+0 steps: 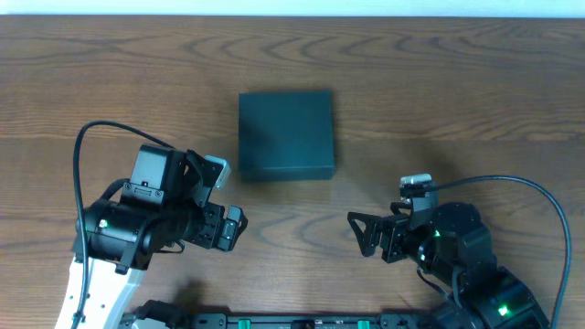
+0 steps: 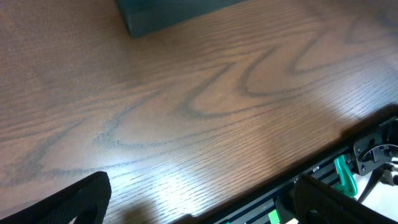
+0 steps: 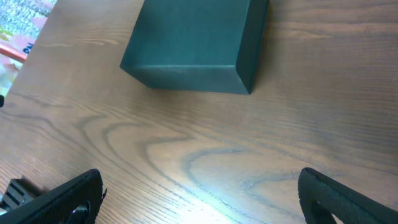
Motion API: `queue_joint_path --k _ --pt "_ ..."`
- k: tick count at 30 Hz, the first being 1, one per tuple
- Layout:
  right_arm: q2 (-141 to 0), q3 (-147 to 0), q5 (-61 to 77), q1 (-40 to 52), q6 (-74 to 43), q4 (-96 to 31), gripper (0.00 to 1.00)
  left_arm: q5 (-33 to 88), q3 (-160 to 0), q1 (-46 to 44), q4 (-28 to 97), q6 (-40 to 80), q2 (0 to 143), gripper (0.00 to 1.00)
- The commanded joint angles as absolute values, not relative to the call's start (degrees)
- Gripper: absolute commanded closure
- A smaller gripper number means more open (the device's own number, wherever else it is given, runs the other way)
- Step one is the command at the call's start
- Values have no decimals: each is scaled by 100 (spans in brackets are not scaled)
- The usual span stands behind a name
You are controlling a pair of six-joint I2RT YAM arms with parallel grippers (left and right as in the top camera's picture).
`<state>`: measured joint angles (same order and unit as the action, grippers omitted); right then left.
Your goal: Pack container
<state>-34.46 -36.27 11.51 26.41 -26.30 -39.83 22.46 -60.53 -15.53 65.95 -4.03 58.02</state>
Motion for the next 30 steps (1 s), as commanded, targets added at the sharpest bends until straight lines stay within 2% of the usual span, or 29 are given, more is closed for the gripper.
queue_joint_path --k 1,7,12,14,21,30 --pt "-3446 -3662 1074 2611 -2587 -3994 1 2202 -6047 -1544 6617 -318 5824 5" --pt "-3446 -3662 1074 2611 -2587 -3994 1 1839 -6047 -1555 6630 -366 5745 5" --pt "-3446 -3662 1074 2611 -2587 -3994 1 1251 -5911 -1269 5666 -198 4982 5" --pt "-3446 -3662 1074 2611 -2587 -3994 1 974 -5564 -888 5127 200 4499 5" --pt "-3446 -3662 1074 2611 -2587 -3994 1 1100 -3634 215 3806 722 2742 5" --pt "-3446 -3662 1074 2611 -2587 -3994 1 1074 -1907 668 3205 1131 904 5"
